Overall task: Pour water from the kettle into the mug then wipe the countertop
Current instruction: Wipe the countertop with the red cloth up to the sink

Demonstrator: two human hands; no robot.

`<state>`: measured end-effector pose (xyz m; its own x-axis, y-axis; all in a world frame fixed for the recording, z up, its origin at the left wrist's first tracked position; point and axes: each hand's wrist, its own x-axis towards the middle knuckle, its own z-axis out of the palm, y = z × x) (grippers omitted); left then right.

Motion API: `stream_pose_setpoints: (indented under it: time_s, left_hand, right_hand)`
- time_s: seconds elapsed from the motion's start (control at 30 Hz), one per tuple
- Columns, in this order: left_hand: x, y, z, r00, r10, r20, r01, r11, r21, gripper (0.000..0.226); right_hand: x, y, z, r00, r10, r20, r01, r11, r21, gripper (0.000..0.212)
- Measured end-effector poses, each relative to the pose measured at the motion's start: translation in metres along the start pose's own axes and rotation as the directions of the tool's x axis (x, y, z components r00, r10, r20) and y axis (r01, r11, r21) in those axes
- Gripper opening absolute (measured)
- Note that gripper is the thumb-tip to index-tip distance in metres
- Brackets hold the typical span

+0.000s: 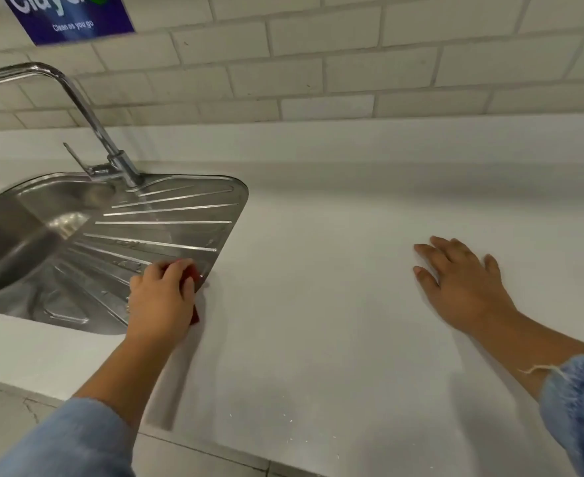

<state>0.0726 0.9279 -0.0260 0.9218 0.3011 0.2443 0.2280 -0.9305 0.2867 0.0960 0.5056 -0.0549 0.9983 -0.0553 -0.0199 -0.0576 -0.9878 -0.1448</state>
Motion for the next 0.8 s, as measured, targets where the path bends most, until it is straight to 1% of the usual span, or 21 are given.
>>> stream_pose_setpoints:
  time_s: [0.1,0.17,0.23,0.33,0.43,0.47,0.53,0.63,0.8]
  left_hand:
    - [-0.044,0.058,-0.010,0.978,0.208,0.007,-0.204,0.962,-0.182,0.034]
    - [-0.082,0.100,-0.013,0.924,0.380,0.050,-0.348,0.886,-0.307,0.035]
    - [-0.117,0.133,-0.012,0.845,0.524,0.109,-0.450,0.806,-0.385,0.037]
    - [-0.158,0.160,-0.005,0.752,0.631,0.190,-0.530,0.750,-0.394,0.040]
    - [-0.186,0.166,0.003,0.680,0.679,0.276,-0.582,0.729,-0.360,0.042]
    - [-0.192,0.164,0.006,0.670,0.684,0.289,-0.598,0.727,-0.337,0.043]
    - [-0.199,0.156,0.010,0.684,0.666,0.298,-0.604,0.746,-0.280,0.047]
    - [-0.195,0.137,0.012,0.739,0.612,0.282,-0.579,0.790,-0.199,0.052]
    - [-0.157,0.085,0.009,0.824,0.508,0.252,-0.505,0.859,-0.081,0.054]
  right_hand:
    - [-0.004,-0.003,-0.003,1.000,0.014,-0.022,-0.014,0.999,-0.031,0.051]
    - [-0.009,-0.006,-0.006,0.999,0.005,-0.043,-0.007,0.999,-0.051,0.049]
    - [-0.019,-0.009,-0.007,0.999,-0.009,-0.042,0.007,0.999,-0.040,0.048]
    - [-0.035,-0.011,-0.005,0.999,-0.029,-0.033,0.029,1.000,-0.010,0.048]
    - [-0.045,-0.011,-0.005,0.999,-0.045,-0.002,0.045,0.999,-0.001,0.049]
    - [-0.047,-0.012,-0.005,0.999,-0.050,0.006,0.050,0.999,0.001,0.048]
    - [-0.050,-0.014,-0.004,0.998,-0.054,0.020,0.054,0.998,0.020,0.047]
    - [-0.051,-0.017,-0.005,0.998,-0.062,0.021,0.061,0.997,0.039,0.046]
    - [-0.051,-0.018,-0.002,0.995,-0.099,0.030,0.098,0.995,0.036,0.047]
